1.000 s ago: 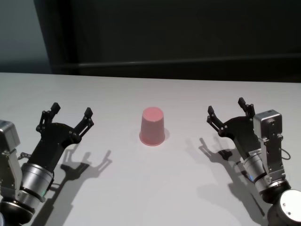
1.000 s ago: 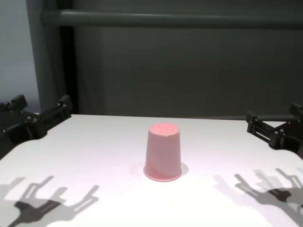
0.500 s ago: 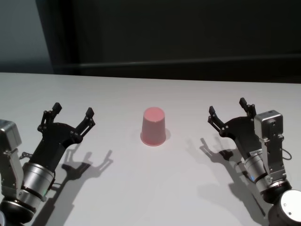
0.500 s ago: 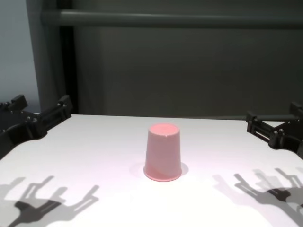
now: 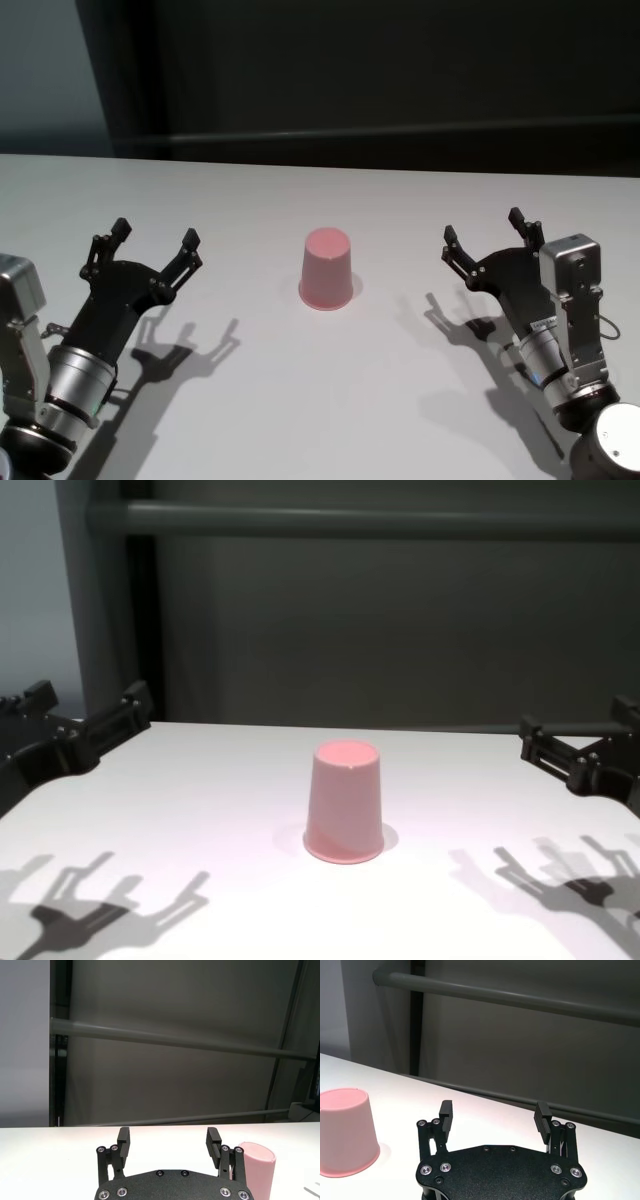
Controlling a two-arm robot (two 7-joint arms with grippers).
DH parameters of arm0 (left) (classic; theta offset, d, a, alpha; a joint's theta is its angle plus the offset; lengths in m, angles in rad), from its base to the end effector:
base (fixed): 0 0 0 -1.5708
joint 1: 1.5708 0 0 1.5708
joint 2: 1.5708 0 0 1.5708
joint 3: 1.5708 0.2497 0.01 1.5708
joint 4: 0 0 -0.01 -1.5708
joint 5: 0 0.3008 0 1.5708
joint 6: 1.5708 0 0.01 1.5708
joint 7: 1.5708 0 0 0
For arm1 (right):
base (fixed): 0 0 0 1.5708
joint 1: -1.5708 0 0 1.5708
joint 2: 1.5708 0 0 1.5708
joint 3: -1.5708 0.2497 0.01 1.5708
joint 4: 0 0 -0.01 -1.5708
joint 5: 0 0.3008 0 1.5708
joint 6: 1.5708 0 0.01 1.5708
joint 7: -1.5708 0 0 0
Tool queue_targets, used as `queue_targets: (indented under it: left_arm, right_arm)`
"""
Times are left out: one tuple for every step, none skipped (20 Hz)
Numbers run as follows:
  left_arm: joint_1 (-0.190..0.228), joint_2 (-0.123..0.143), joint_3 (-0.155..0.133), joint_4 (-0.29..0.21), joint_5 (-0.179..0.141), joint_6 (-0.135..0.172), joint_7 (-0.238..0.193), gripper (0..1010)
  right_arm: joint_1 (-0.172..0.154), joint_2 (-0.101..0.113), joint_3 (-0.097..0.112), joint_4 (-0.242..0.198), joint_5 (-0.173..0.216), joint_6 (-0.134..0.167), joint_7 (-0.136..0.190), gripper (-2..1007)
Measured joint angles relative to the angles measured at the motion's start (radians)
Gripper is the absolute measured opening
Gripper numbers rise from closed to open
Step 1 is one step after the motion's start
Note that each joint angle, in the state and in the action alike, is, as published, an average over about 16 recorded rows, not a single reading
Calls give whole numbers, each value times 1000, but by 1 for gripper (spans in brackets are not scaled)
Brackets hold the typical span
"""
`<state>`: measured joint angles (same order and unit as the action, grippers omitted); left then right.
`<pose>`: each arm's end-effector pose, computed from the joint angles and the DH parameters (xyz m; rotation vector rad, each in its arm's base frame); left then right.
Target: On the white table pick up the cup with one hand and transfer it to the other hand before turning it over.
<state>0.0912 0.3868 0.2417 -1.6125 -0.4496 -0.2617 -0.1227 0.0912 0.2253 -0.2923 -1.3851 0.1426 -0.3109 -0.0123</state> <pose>0.2870 0.0222 -0.2822 -0.1632 -0.0109 1.2228 0.3290 0.0176 -0.2973 0.0651 -0.1858 -1.3154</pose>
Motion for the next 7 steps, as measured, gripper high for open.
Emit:
queue_targets:
  left_arm:
    - [0,0,0,0,0,0,0,1001]
    - [0,0,0,0,0,0,0,1001]
    - [0,0,0,0,0,0,0,1001]
    - [0,0,0,0,0,0,0,1001]
    - [0,0,0,0,0,0,0,1001]
    - [0,0,0,0,0,0,0,1001]
    - [0,0,0,0,0,0,0,1001]
  right_arm:
    - [0,0,0,0,0,0,0,1002]
    - [0,0,0,0,0,0,0,1002]
    - [0,0,0,0,0,0,0,1002]
    - [0,0,0,0,0,0,0,1002]
    - [0,0,0,0,-1,0,0,1002]
    - [0,0,0,0,-1,0,-1,1002]
    - [0,0,0,0,-1,0,-1,1002]
